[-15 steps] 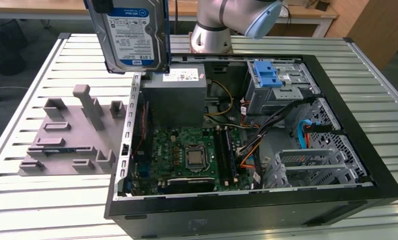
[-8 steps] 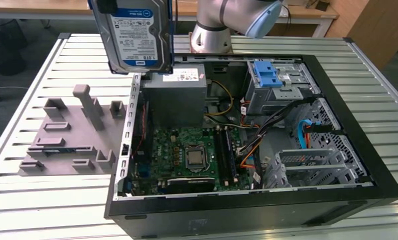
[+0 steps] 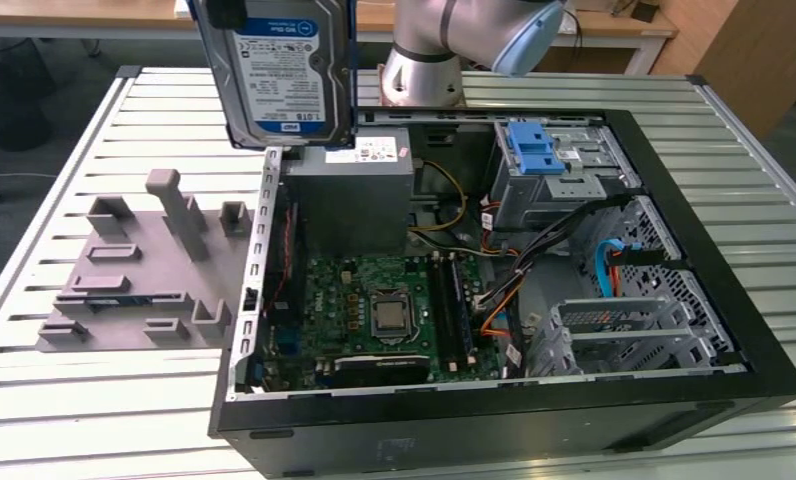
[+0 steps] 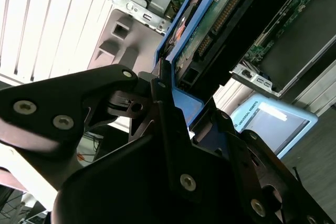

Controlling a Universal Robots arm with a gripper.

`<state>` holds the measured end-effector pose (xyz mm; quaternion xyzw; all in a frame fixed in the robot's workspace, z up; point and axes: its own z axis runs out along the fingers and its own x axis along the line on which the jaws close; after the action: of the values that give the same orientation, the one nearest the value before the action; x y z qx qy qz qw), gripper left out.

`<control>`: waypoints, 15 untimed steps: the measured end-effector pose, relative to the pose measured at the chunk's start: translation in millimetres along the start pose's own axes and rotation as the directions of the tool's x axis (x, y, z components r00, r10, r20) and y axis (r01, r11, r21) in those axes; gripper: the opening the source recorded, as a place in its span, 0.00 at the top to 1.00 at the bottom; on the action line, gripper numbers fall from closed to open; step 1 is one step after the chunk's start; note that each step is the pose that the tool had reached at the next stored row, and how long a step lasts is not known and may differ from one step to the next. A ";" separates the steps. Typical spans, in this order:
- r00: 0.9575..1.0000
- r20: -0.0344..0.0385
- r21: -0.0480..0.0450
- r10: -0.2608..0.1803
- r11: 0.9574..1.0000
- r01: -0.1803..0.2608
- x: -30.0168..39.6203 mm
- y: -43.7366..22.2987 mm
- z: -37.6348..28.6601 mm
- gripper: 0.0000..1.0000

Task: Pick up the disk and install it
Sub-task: 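Pick up the disk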

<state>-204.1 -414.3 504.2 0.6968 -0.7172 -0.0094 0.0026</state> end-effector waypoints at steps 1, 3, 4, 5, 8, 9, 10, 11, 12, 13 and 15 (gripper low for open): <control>1.000 0.000 0.000 0.000 1.000 0.000 0.2 -1.0 0.0 0.64; 1.000 0.000 0.000 0.000 1.000 0.000 0.4 -3.1 -0.1 0.64; 1.000 0.000 0.000 0.000 1.000 0.000 0.6 -4.1 0.0 0.64; 1.000 0.000 0.000 0.000 1.000 0.000 0.7 -5.2 0.0 0.64; 1.000 0.000 0.000 0.000 1.000 0.000 1.1 -8.5 -0.1 0.64; 1.000 0.000 0.000 0.000 1.000 0.000 1.3 -9.5 -0.1 0.64; 1.000 0.000 0.000 0.000 1.000 0.000 1.4 -10.5 -0.1 0.64; 1.000 0.000 0.000 0.000 1.000 0.000 1.5 -11.5 -0.1 0.64; 1.000 0.000 0.000 0.000 1.000 0.000 1.6 -12.5 -0.1 0.64; 1.000 0.000 0.000 0.000 1.000 0.000 1.7 -13.5 -0.1 0.64; 1.000 0.000 0.000 0.000 1.000 0.000 2.1 -15.5 0.0 0.64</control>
<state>-188.7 -416.8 504.0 0.6969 -0.7171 -0.0094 0.0025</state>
